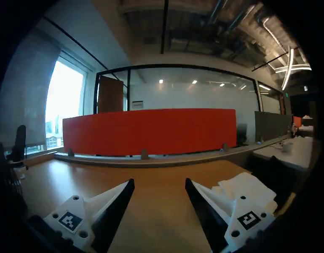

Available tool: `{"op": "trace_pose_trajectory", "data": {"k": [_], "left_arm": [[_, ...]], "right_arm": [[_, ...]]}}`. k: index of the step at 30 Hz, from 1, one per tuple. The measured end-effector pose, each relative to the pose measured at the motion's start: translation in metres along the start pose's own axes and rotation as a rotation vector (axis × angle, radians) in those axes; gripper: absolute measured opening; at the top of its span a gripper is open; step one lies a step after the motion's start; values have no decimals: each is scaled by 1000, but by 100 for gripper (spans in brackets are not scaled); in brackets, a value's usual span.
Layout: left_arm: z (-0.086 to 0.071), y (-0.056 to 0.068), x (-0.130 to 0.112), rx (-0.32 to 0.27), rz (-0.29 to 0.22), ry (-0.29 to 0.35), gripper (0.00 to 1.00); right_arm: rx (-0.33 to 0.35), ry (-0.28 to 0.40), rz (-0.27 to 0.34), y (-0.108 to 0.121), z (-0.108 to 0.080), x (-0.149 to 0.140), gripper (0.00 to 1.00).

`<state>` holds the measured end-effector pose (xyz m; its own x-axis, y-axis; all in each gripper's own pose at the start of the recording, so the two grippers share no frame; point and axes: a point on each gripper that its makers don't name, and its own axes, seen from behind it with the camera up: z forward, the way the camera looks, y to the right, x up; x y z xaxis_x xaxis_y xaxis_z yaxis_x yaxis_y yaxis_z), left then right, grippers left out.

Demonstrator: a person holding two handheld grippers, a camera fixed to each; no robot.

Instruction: Fold towel

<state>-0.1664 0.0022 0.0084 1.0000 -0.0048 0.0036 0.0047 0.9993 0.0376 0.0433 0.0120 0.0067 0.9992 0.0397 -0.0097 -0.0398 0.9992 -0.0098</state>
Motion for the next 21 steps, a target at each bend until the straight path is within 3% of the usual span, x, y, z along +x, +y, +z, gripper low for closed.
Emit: {"op": "trace_pose_trajectory", "data": {"k": [21], "left_arm": [[0,0,0,0,0,0,100]], "right_arm": [[-5,-17,-3,-1,8,-35,93]]}}
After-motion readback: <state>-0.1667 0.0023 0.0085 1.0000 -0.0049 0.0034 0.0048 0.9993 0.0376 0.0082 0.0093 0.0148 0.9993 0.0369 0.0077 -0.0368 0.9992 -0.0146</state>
